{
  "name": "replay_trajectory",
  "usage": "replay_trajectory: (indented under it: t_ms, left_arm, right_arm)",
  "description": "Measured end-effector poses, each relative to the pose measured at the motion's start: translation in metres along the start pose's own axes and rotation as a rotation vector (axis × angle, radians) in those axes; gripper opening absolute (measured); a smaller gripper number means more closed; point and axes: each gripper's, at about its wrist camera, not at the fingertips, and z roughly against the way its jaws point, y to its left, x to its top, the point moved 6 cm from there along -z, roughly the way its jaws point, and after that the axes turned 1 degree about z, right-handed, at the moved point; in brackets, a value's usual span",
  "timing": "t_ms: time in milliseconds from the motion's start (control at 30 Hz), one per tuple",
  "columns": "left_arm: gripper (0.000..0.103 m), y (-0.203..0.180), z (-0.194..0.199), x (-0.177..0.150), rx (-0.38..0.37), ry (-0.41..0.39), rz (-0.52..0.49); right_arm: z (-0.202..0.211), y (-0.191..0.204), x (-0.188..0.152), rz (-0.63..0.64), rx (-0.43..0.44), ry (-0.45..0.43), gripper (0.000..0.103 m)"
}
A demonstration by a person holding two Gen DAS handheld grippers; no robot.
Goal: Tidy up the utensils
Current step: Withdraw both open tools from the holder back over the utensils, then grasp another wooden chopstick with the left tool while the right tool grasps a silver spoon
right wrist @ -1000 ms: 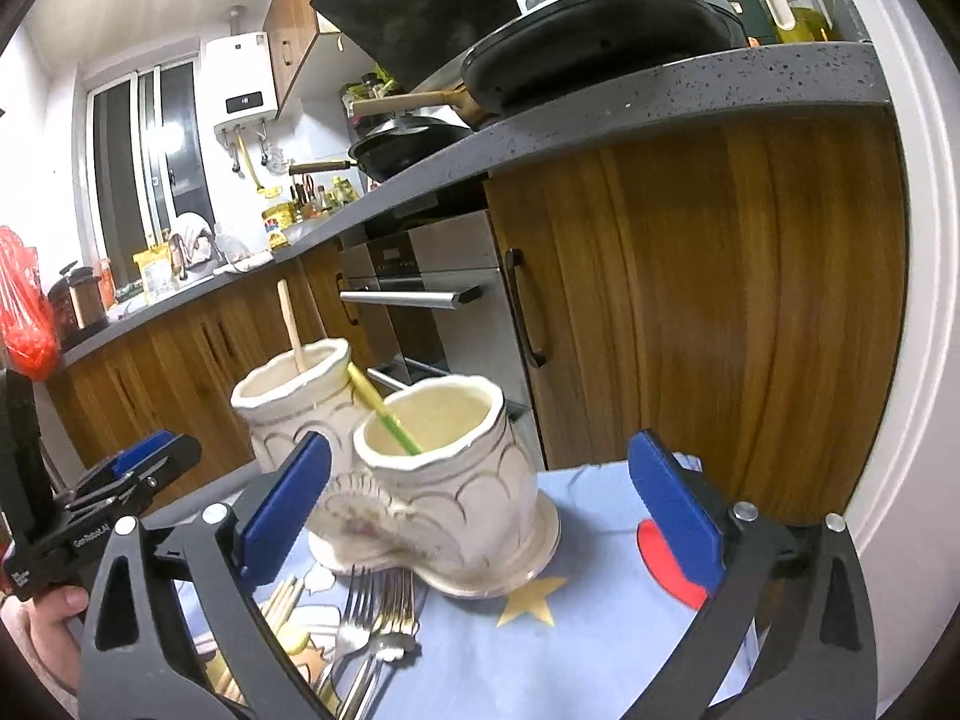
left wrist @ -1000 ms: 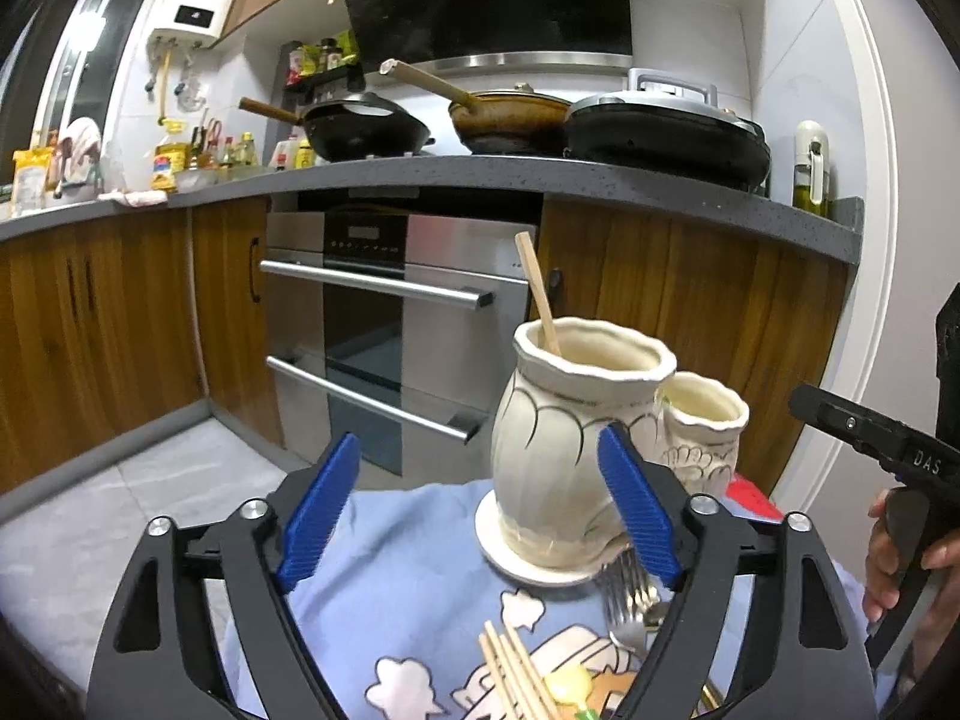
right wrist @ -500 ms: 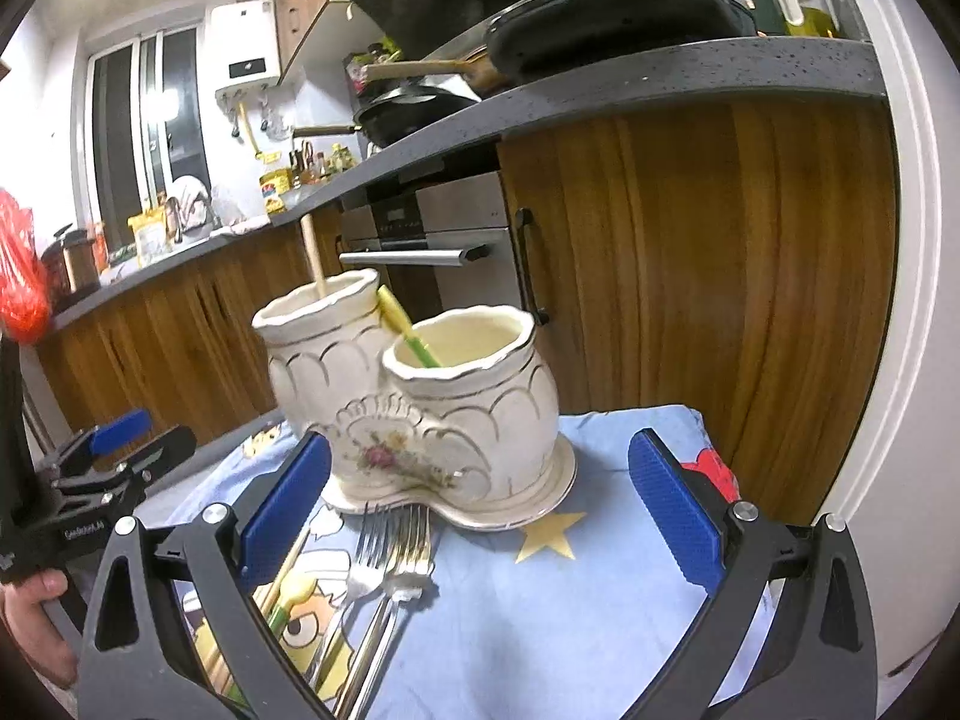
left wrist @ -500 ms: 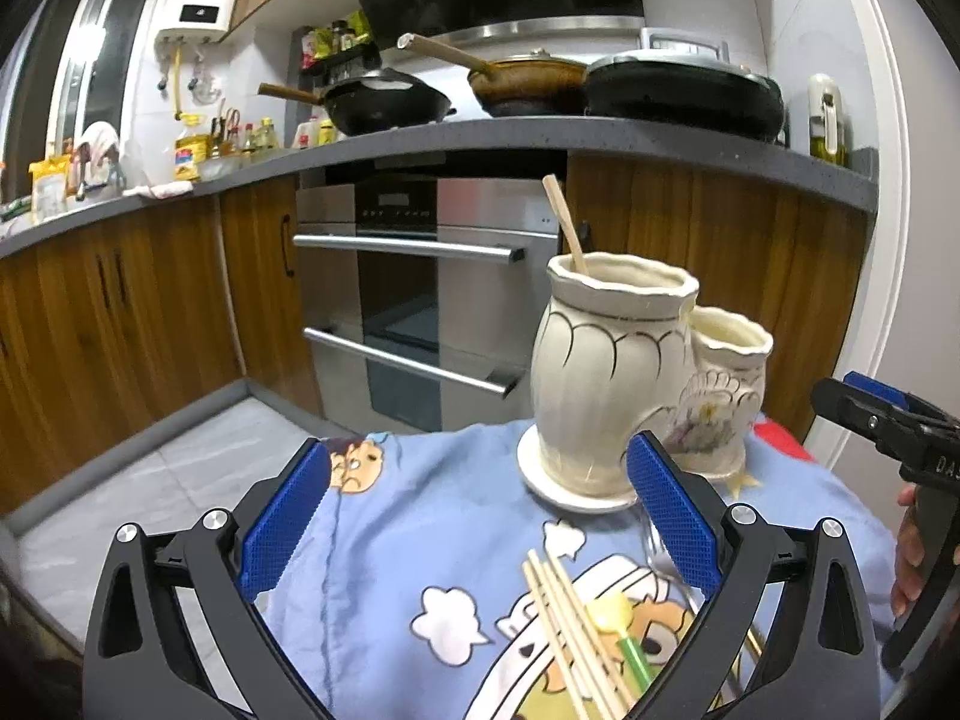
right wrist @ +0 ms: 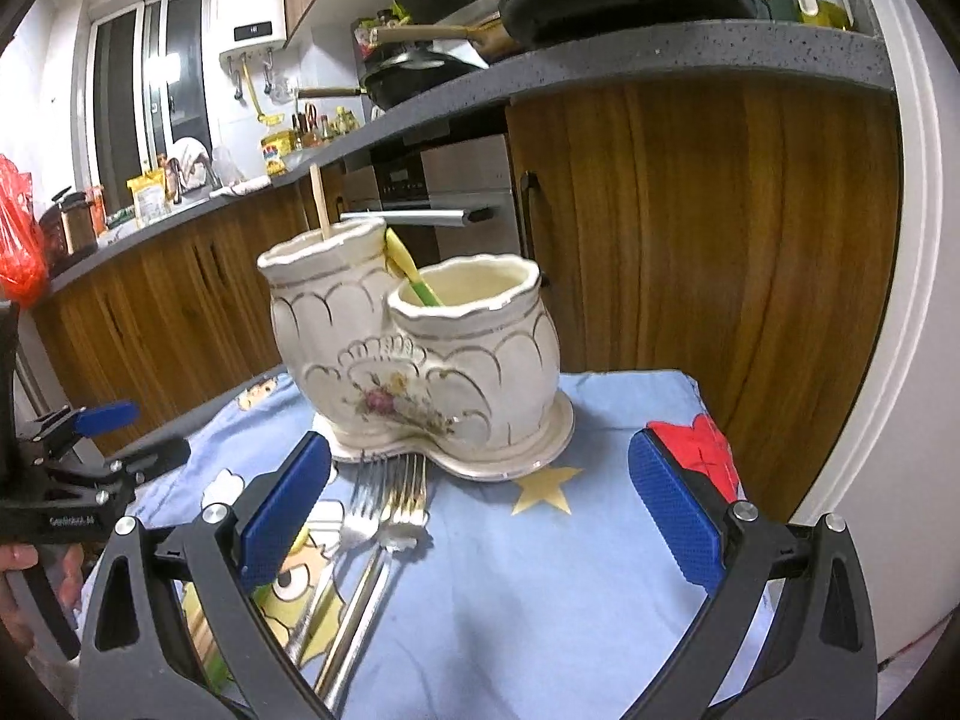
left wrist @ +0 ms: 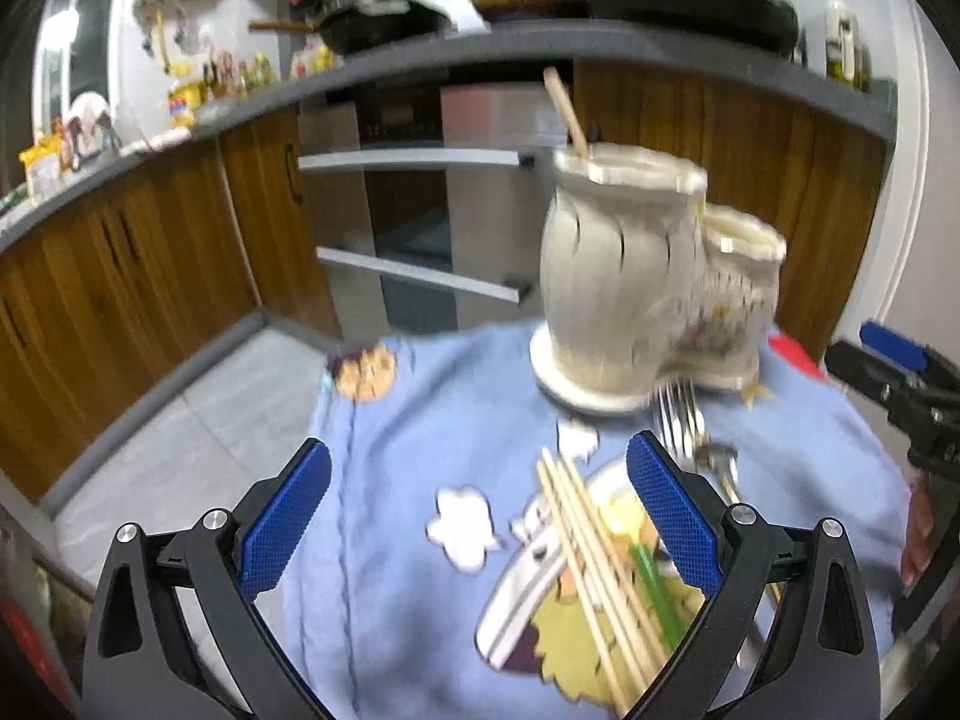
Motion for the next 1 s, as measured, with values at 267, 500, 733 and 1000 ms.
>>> replay_trajectory:
  t_ms: [267,500,733,1000]
  left_arm:
    - [0.096,-0.005,-0.006,-0.023,0.006,0.125,-0.026]
    - [0.076,-0.019,-0.015,-0.046,-0.006,0.25,-0.085]
    - [0.056,-0.029,-0.014,-0.059,-0.01,0.298,-0.12]
    - [0.027,-0.04,-0.02,-0.058,-0.007,0.297,-0.148]
  right_arm:
    - [-0.008,0.0,-0.014,-0.003,0.022,0.09,0.098]
    - [-0.009,-0.004,-0.018,-0.038,0.04,0.121,0.098]
    - [-0.007,-0.001,-0.019,-0.027,0.049,0.122,0.098]
    - [-0.007,0.004,-0.023,0.022,0.049,0.15,0.098]
